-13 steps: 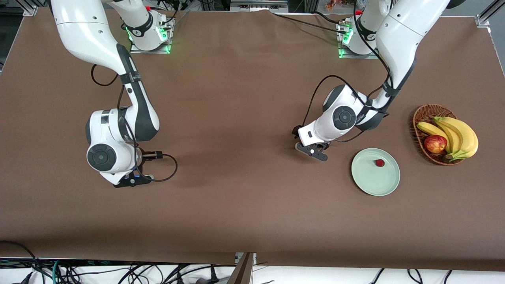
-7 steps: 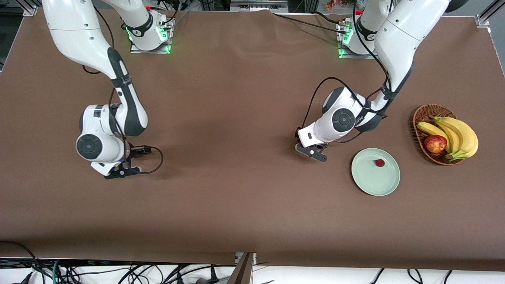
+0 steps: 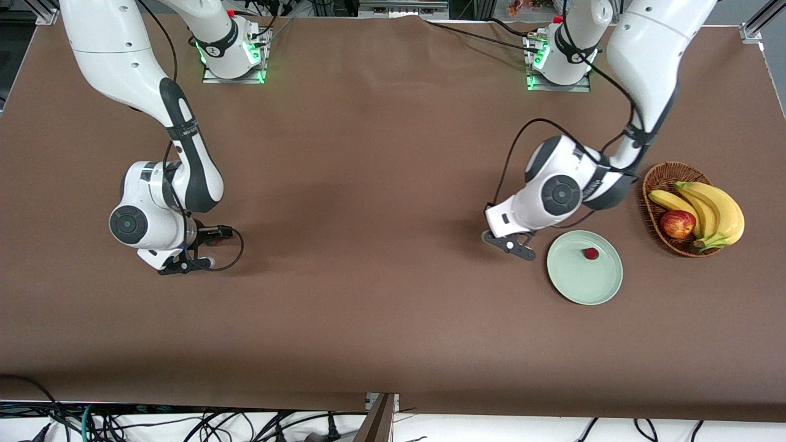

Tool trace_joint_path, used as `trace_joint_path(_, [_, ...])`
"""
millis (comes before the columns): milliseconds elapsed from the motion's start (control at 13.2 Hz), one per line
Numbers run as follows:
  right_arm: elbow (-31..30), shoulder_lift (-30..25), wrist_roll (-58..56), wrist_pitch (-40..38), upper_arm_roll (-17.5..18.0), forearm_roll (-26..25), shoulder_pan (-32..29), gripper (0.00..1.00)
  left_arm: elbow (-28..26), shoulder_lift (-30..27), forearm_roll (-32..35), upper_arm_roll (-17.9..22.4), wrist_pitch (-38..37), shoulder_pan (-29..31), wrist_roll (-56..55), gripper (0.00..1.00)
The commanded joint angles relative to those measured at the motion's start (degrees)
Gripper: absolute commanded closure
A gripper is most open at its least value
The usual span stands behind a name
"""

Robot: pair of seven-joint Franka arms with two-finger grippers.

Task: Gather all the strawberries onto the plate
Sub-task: 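Plate the strawberry with the left gripper while the right gripper lifts another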

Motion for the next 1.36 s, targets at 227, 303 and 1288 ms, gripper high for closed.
trace_joint_path(227, [-2.48, -2.24, -1.25, 0.45, 0.23, 0.95, -0.07, 0.68, 8.21, 2.75, 6.59, 0.07, -3.66, 9.33, 27.71, 0.9])
trace_joint_path(303, [-2.48, -2.33, -1.25, 0.36, 0.23, 0.95, -0.07, 0.73, 9.88, 4.51, 7.82, 0.07, -2.7, 10.47, 32.72, 0.83])
trace_joint_path(1288, [20.59, 8.37, 49.39, 7.22, 10.96, 1.83, 20.82, 0.74, 10.33, 5.42, 6.96, -0.64, -1.26, 14.79, 40.86, 0.0])
